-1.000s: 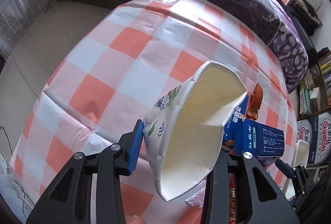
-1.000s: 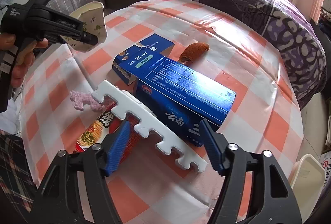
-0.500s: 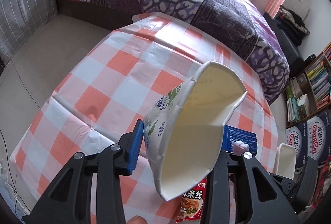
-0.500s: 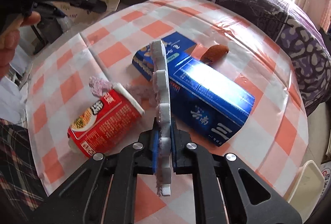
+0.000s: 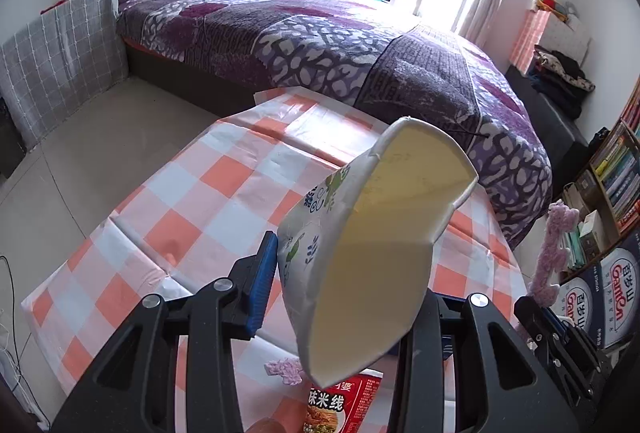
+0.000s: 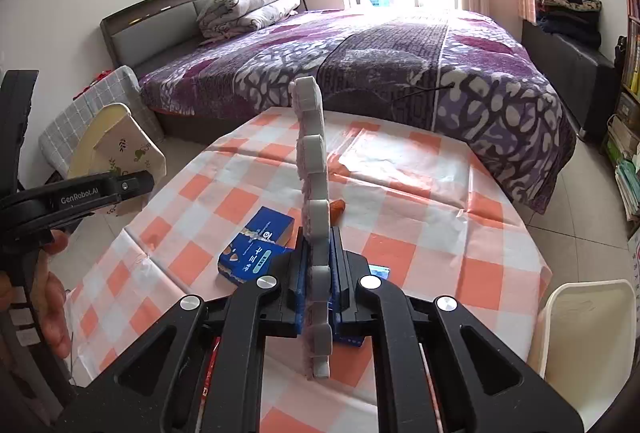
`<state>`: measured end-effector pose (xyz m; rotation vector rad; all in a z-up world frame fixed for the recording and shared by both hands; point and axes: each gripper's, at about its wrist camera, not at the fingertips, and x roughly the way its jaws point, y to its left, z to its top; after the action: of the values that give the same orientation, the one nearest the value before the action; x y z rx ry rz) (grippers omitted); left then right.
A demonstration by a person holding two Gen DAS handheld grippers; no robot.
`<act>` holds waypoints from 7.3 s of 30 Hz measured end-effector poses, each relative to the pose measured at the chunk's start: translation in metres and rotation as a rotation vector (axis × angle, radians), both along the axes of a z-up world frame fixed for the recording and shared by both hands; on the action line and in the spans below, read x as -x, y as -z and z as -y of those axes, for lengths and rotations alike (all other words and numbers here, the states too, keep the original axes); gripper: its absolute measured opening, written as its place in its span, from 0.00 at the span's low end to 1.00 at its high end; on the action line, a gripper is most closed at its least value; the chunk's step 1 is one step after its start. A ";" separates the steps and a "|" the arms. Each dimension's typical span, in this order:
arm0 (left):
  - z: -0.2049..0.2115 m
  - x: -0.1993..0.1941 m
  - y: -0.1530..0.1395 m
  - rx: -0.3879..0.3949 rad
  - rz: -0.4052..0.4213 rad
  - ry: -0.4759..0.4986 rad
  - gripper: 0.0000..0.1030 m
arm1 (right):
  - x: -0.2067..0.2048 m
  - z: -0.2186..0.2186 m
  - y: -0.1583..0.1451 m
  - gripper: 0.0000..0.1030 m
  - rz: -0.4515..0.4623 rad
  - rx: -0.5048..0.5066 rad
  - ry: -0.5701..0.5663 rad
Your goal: Collect trash
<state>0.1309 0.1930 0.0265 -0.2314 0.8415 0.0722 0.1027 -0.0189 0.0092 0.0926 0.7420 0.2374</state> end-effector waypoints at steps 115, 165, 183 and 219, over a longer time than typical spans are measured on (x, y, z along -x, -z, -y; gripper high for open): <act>0.361 0.078 0.029 -0.066 -0.060 0.699 0.75 | 0.104 0.325 -0.014 0.87 -0.052 -0.136 0.893; -0.020 0.032 0.083 0.104 -0.440 0.075 0.51 | -0.008 0.036 0.064 0.93 -0.270 0.124 0.177; -0.074 0.025 0.045 0.185 -0.320 -0.033 0.51 | -0.004 -0.082 0.074 0.93 -0.116 0.437 -0.373; -0.132 0.038 -0.006 0.237 -0.154 -0.163 0.52 | 0.041 -0.108 0.089 0.27 -0.480 0.018 -0.186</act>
<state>0.0930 0.3253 0.0322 -0.5230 0.9841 0.1443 0.0613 0.0891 -0.0802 0.0631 1.2324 0.3926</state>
